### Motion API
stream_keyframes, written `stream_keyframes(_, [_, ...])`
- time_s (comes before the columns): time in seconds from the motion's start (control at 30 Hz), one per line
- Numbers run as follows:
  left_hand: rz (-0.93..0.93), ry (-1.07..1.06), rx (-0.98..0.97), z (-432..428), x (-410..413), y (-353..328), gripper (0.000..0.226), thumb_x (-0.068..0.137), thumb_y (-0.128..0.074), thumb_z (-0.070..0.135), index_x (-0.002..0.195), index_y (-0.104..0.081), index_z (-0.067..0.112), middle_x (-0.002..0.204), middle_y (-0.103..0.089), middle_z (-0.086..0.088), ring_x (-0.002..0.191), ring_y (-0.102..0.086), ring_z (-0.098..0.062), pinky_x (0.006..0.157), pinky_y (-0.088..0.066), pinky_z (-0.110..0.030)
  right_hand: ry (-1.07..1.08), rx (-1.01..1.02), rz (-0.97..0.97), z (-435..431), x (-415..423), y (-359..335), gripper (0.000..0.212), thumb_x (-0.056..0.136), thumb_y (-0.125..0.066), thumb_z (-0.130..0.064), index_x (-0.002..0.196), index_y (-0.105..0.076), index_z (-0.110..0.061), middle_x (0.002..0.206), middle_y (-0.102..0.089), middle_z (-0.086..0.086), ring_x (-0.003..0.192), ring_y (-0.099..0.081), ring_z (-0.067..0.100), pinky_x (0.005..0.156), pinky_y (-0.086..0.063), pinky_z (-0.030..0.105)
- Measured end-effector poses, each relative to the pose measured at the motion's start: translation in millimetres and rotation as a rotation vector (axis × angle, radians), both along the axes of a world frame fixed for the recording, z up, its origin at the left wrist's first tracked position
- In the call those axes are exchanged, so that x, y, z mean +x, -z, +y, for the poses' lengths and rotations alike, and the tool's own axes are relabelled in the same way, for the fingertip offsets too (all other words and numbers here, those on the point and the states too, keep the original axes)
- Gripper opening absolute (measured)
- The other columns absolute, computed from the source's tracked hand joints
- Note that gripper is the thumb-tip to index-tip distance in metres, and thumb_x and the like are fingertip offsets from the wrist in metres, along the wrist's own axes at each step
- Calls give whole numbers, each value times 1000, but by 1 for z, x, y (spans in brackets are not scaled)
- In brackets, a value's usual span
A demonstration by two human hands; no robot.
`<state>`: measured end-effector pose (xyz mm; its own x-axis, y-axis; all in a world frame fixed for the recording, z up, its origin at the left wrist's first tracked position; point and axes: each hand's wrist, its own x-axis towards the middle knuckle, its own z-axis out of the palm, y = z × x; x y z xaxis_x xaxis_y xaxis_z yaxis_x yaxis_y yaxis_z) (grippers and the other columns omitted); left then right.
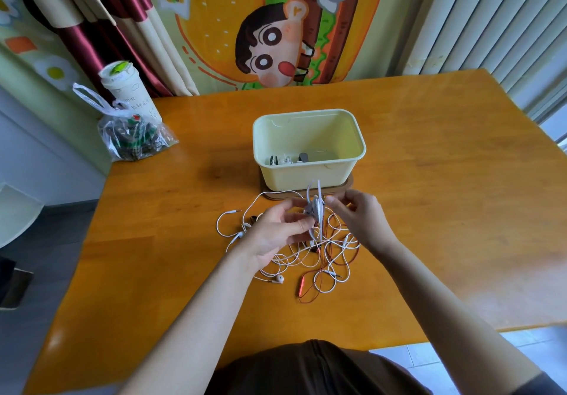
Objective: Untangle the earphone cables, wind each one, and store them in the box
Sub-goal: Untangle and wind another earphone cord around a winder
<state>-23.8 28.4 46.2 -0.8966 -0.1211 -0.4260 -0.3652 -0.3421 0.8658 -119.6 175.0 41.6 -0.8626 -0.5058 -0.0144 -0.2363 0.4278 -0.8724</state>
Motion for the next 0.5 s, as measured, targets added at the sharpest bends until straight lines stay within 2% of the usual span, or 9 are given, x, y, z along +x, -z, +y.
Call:
stream_keyframes(0.1, [12, -137, 183, 4, -4, -1, 26, 88, -58, -2, 109, -59, 13, 101, -66, -15, 92, -65, -29, 82, -57, -36, -16, -27, -40, -5, 12, 3, 24, 92, -59, -25, 71, -61, -14, 55, -47, -10, 47, -40, 2, 47, -29, 14])
stream_keyframes(0.2, [31, -278, 318, 4, -7, -5, 22, 88, -56, -3, 105, -58, 12, 100, -67, -15, 83, -68, -24, 74, -59, -30, -56, -21, -39, -8, 24, 8, 21, 92, -59, -22, 72, -61, -16, 59, -50, -8, 49, -41, 0, 47, -31, 12])
stream_keyframes(0.3, [24, -355, 230, 3, -9, -6, 17, 89, -58, -1, 101, -58, 11, 103, -65, -17, 84, -66, -24, 75, -58, -30, -68, -2, -26, -9, 30, 9, 17, 93, -58, -19, 77, -62, -16, 60, -51, -11, 50, -44, 0, 48, -33, 13])
stream_keyframes(0.5, [25, -439, 3, 3, -11, -3, 15, 87, -63, 1, 98, -59, 10, 88, -65, -6, 79, -64, -17, 70, -58, -27, -114, 72, 103, -8, 37, 0, 9, 91, -60, -18, 88, -68, -15, 64, -51, -17, 59, -51, -4, 53, -38, 10])
